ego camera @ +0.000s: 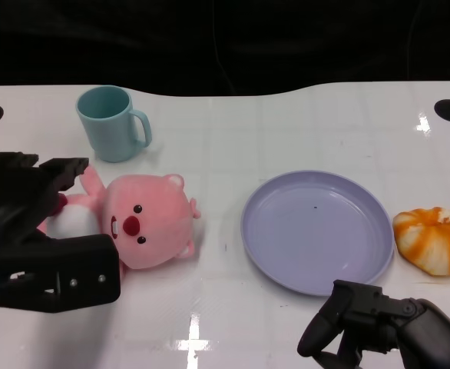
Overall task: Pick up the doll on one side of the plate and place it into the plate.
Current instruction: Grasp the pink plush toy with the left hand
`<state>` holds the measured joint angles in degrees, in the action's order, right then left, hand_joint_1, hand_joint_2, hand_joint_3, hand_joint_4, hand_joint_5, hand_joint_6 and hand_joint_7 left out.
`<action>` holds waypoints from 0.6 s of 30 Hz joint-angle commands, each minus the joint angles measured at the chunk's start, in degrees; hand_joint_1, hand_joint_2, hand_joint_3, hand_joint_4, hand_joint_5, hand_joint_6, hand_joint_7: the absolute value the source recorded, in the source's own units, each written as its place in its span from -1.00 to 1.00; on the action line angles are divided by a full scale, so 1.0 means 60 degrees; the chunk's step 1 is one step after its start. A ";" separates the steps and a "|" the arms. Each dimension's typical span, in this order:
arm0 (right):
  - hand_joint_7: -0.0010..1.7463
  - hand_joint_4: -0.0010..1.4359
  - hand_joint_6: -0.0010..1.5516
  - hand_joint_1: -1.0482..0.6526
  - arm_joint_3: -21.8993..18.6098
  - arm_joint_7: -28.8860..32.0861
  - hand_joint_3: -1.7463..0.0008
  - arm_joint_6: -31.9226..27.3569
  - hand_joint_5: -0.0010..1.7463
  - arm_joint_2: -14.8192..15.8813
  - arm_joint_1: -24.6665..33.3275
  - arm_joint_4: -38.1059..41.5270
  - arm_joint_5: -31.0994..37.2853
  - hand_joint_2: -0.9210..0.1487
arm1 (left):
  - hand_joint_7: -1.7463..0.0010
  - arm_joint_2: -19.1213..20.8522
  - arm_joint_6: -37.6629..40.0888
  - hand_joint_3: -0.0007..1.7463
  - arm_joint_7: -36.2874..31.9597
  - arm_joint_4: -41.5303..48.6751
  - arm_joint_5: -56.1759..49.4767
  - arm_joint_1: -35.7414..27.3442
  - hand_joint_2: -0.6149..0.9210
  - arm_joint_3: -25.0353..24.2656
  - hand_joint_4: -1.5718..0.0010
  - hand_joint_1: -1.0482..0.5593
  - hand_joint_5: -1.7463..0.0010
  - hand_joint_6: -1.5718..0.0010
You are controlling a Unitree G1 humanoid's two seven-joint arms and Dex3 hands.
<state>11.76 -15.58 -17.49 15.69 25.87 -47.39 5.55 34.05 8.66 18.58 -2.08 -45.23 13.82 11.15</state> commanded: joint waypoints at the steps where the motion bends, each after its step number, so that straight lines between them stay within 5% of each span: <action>1: 0.48 -0.07 -0.23 -0.07 0.0025 0.0038 0.60 -0.0047 0.80 0.0015 0.0048 -0.0153 -0.0026 -1.00 | 0.99 0.0076 -0.0100 -1.00 -0.0052 0.0663 -0.0094 0.0494 0.97 0.0225 0.94 -0.52 0.65 0.67; 18: 0.48 -0.07 -0.23 -0.08 0.0033 0.0078 0.60 -0.0188 0.80 0.0041 0.0196 -0.0377 -0.0010 -1.00 | 0.99 -0.0716 -0.0113 -0.99 -0.0311 0.3638 -0.0371 0.2179 0.98 0.1666 0.92 -0.50 0.68 0.65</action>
<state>12.23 -15.28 -18.03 15.70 26.88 -48.64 5.65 29.64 7.65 16.64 18.30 -47.02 25.49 20.64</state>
